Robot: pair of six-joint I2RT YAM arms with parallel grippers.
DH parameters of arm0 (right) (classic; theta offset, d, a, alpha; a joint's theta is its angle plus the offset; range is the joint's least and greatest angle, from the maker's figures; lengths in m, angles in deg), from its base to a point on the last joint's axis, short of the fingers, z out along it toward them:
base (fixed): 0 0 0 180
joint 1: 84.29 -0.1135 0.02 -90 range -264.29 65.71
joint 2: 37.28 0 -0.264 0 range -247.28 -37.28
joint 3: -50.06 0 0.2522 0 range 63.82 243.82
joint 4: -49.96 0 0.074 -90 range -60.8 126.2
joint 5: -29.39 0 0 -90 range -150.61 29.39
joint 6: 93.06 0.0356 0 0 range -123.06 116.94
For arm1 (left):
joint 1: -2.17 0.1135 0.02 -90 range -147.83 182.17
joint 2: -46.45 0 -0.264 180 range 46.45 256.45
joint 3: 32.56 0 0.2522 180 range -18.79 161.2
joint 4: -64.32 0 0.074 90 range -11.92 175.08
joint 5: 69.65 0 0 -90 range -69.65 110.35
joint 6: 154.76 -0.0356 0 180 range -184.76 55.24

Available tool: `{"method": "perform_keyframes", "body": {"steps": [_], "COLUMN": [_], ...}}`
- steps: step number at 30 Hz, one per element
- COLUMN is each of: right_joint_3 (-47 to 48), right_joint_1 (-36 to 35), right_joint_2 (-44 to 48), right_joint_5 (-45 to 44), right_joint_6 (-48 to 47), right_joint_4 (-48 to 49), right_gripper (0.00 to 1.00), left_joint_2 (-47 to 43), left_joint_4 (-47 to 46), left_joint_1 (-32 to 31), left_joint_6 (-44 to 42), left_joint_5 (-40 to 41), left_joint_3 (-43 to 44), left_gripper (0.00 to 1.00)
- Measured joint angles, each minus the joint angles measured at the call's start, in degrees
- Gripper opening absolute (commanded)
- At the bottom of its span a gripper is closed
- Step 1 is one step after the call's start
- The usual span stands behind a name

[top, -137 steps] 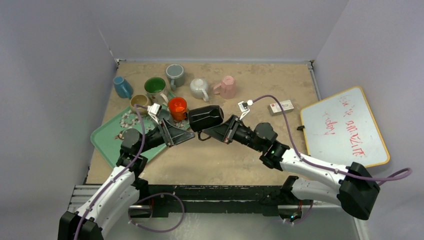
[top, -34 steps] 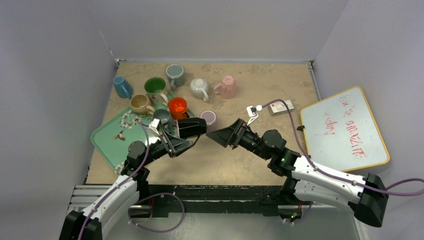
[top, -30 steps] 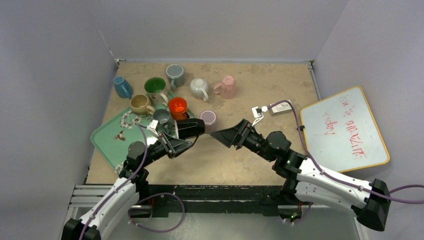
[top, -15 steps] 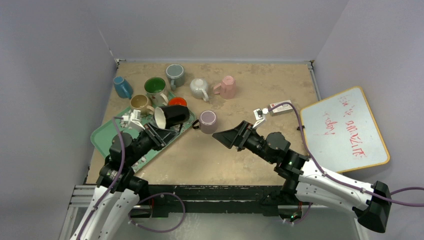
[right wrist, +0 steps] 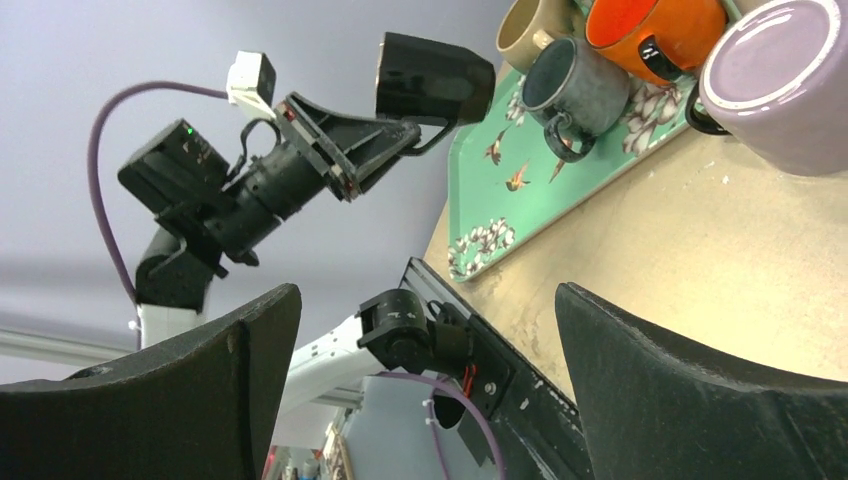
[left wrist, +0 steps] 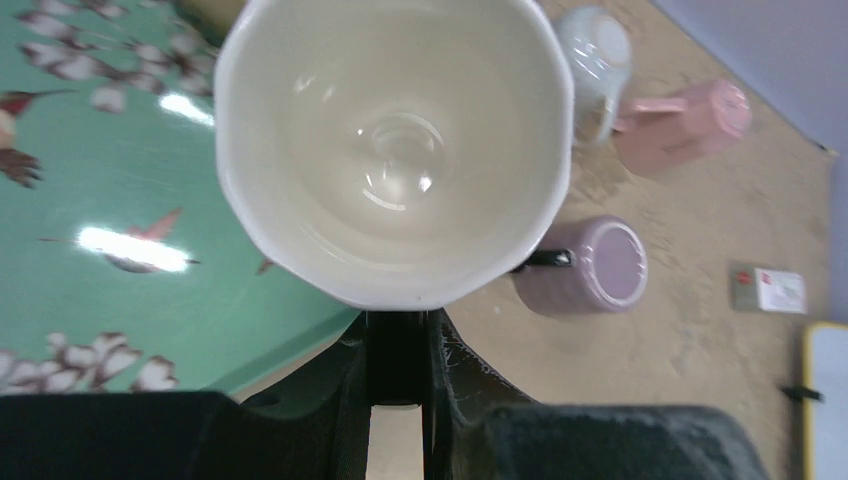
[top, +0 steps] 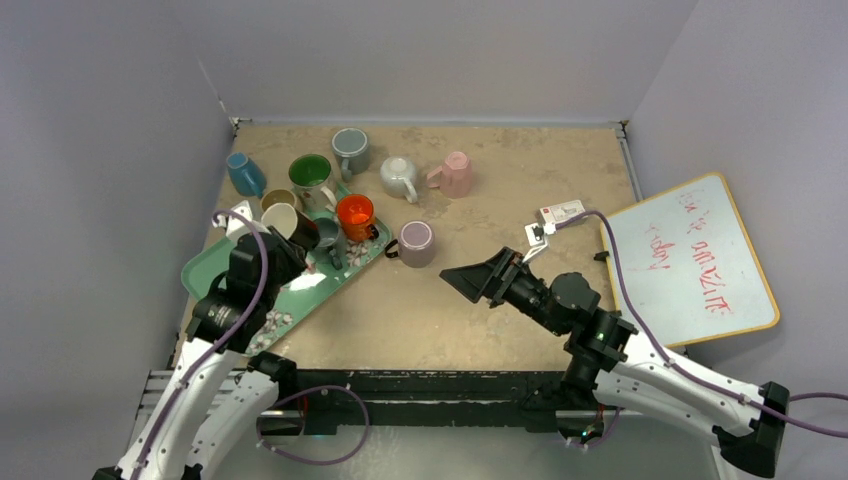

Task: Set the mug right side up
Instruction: Place the cup on the tray.

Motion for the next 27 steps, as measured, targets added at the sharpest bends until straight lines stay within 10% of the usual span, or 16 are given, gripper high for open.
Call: {"method": "perform_keyframes", "body": {"steps": [27], "right_joint_3": [-0.7], "right_joint_1": [0.0], "right_joint_2": [11.5], "right_joint_5": [-3.0], "right_joint_6": [-3.3], "right_joint_4": [-14.8], "right_gripper": [0.99], "left_joint_2": [14.6], "left_joint_4": [-8.8], "left_joint_1": [8.0], "left_joint_6": [-1.3], "left_joint_5": [34.4], "left_joint_3": [-0.3], "left_gripper": [0.00]}}
